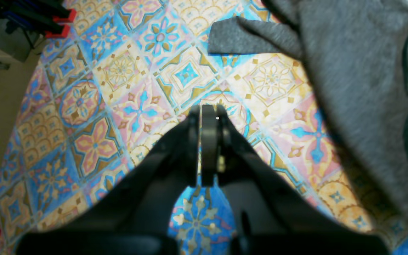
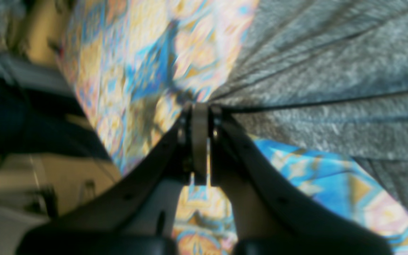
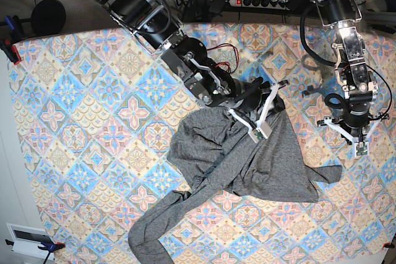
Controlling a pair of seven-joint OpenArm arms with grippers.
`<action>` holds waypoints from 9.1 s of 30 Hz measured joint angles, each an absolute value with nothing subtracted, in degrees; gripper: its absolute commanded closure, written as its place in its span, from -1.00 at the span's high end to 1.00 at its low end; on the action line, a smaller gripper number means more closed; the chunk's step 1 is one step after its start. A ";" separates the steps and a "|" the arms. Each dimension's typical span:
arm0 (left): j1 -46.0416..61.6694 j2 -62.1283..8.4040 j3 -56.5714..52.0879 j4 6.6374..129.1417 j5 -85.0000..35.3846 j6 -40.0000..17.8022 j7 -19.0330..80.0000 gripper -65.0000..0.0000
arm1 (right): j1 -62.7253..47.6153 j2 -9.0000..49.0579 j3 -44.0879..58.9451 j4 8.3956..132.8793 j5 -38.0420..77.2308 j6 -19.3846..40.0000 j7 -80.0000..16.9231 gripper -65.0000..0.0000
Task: Layout the t-shirt on the table in an organized manner, then fold the t-shirt properly
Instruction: 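Lift the grasped shirt edge with the right gripper and spread it, then drag the shirt edge with the right gripper away from the left gripper, then reach the left gripper into the shirt and grasp a fold, then pull the grasped fold with the left gripper away from the right gripper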
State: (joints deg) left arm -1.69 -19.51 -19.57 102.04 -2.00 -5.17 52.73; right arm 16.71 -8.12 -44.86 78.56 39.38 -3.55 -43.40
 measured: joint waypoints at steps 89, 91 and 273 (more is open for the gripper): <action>-1.56 -19.35 -19.14 98.56 -2.00 -5.17 53.01 -0.98 | 5.06 5.04 -6.26 83.15 47.86 -5.37 -39.68 -0.32; -1.32 -19.38 -19.14 98.56 -1.98 -5.17 52.90 -0.98 | 5.23 5.06 -6.26 82.85 47.88 -5.34 -39.59 -0.32; -22.90 -5.98 -13.89 76.23 -40.62 -4.56 72.40 -1.00 | -4.58 5.89 25.61 95.15 47.37 -5.30 -46.78 -1.00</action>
